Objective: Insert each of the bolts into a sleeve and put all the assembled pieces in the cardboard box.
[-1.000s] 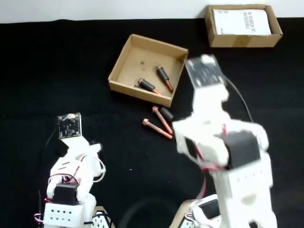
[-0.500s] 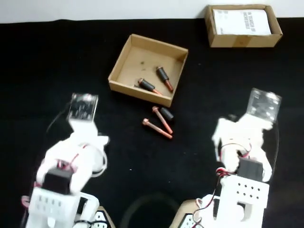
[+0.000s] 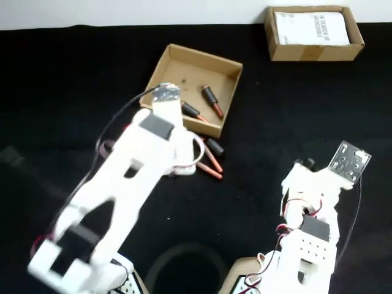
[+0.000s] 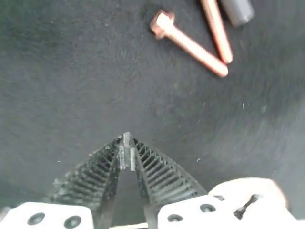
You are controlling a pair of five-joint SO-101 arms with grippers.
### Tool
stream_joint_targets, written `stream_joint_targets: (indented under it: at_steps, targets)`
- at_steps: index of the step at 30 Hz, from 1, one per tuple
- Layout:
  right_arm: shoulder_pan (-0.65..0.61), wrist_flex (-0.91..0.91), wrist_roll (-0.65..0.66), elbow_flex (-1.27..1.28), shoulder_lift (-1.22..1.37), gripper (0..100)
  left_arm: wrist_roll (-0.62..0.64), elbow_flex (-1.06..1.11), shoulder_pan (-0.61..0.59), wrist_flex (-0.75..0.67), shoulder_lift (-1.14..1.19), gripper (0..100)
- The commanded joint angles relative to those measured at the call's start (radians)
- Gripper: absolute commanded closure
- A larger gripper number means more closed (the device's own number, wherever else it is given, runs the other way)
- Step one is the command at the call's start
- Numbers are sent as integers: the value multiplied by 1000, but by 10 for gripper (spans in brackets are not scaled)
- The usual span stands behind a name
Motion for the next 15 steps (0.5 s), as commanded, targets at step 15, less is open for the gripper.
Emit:
stream_joint_targets:
  at_steps: [15]
  targets:
    - [15,-165,-11,157,-27,991,215,-963,33,305,908,842]
